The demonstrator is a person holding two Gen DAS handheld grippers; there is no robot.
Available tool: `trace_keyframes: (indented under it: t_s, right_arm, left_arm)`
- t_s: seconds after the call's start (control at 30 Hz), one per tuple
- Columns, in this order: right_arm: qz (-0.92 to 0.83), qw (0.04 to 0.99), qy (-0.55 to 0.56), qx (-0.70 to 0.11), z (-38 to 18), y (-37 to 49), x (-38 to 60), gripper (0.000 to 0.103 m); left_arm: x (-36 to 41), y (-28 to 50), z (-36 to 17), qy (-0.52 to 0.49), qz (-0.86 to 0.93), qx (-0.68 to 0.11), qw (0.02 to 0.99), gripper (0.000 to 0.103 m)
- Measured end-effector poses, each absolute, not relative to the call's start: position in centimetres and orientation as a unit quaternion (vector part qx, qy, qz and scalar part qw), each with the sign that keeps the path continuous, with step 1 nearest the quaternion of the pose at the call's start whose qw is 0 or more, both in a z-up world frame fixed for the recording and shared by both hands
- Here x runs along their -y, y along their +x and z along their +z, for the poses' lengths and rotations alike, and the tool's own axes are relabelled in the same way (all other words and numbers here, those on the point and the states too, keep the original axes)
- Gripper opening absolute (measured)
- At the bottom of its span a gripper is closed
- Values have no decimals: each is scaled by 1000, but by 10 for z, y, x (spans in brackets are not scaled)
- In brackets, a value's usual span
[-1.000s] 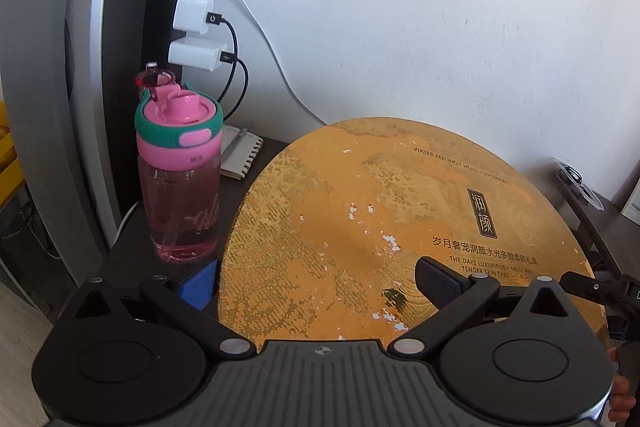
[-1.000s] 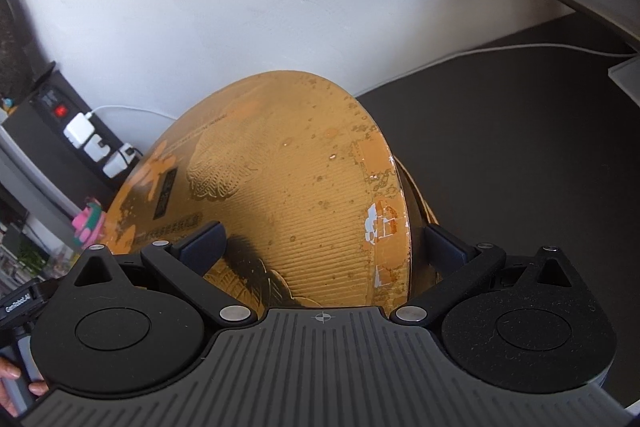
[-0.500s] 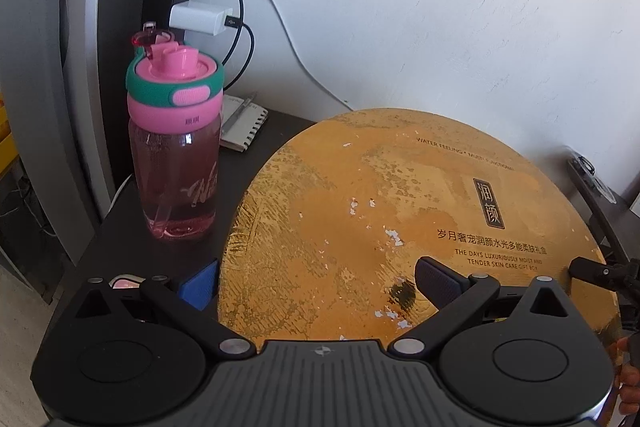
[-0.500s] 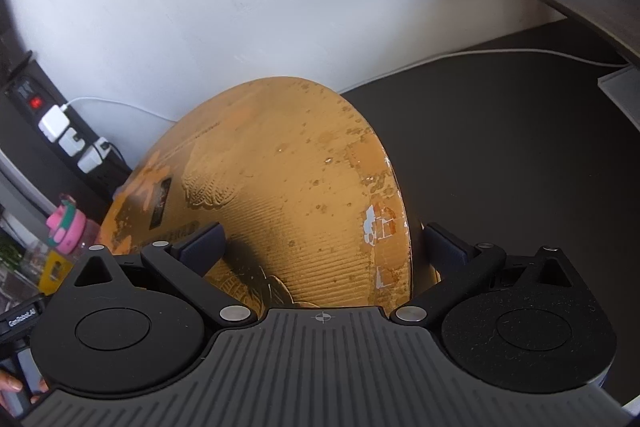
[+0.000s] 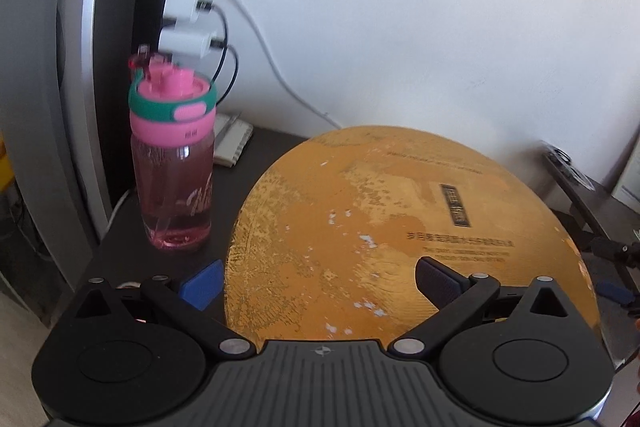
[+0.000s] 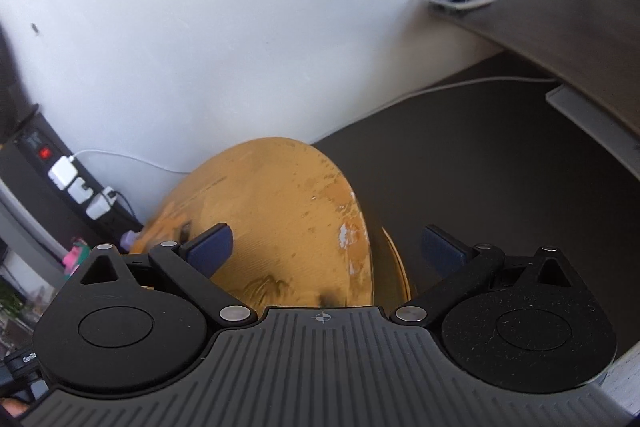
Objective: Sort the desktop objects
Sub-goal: 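Carry the gold lid with both grippers and lower it over the box, then set the lid onto the box rim with both grippers and release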
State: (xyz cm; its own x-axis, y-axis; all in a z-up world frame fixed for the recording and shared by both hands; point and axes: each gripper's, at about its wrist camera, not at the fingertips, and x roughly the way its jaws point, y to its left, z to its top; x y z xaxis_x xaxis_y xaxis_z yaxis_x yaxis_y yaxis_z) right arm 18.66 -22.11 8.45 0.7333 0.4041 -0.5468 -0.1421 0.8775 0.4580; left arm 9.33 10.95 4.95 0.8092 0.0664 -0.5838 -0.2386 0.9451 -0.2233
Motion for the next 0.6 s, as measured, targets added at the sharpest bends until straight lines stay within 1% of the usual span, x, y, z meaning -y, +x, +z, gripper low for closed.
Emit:
trace_keyframes:
  t_s: [0.1, 0.23, 0.4, 0.6]
  right_arm:
    - [163, 916, 176, -321, 97, 153, 208, 103]
    - [173, 919, 153, -319, 100, 111, 195, 103]
    - [172, 918, 136, -329, 90, 73, 176, 103]
    - [166, 920, 105, -340, 86, 49, 170, 103]
  left_arm:
    - [-87, 68, 62, -101, 68, -283, 951, 102]
    - [-57, 41, 64, -72, 49, -295, 952, 102]
    - [-37, 20, 51, -52, 39, -325, 943, 102]
    - [-30, 2, 39, -37, 33, -336, 940, 102]
